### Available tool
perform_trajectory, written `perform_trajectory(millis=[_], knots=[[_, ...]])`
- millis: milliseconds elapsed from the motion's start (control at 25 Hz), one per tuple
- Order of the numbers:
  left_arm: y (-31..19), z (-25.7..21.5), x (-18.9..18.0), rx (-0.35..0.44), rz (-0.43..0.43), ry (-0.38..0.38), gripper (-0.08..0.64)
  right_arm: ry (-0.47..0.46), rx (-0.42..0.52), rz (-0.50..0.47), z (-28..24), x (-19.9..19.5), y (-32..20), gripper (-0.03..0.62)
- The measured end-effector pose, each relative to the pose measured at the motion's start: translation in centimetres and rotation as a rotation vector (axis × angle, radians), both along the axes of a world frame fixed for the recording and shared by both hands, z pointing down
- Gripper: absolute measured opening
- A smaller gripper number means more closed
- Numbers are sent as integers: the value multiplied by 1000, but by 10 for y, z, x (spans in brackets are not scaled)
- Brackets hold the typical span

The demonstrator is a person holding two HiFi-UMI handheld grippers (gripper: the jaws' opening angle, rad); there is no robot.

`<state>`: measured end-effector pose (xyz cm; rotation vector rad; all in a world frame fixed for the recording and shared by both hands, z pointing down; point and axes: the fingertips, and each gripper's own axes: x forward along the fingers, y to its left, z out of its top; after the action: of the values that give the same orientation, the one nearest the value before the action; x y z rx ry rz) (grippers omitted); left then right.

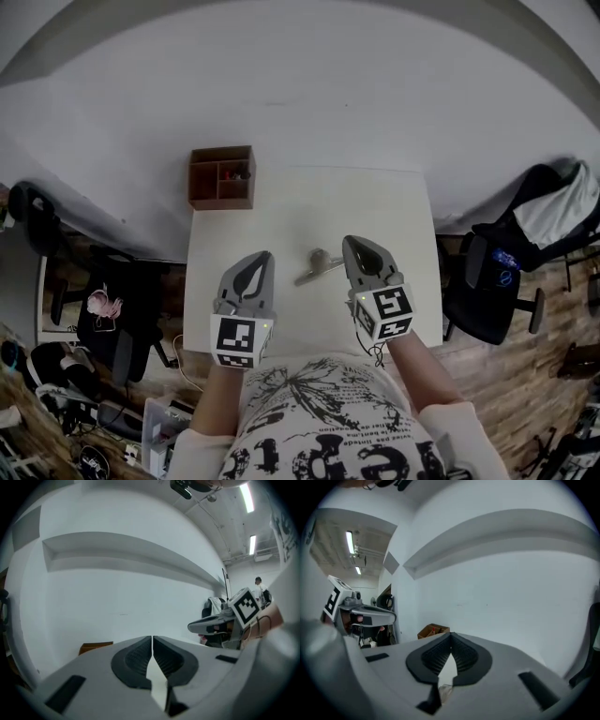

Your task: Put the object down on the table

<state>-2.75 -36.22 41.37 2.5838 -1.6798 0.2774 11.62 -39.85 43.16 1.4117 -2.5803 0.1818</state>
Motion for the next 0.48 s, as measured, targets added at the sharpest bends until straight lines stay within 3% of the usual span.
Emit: perform_trajectory(millis=[240, 480], knots=[[7, -25, 11, 44, -8, -2, 12, -36, 197, 4, -48, 17, 16, -8], [17, -40, 19, 75, -8, 10, 12, -27, 240, -21, -61, 17, 28, -8]])
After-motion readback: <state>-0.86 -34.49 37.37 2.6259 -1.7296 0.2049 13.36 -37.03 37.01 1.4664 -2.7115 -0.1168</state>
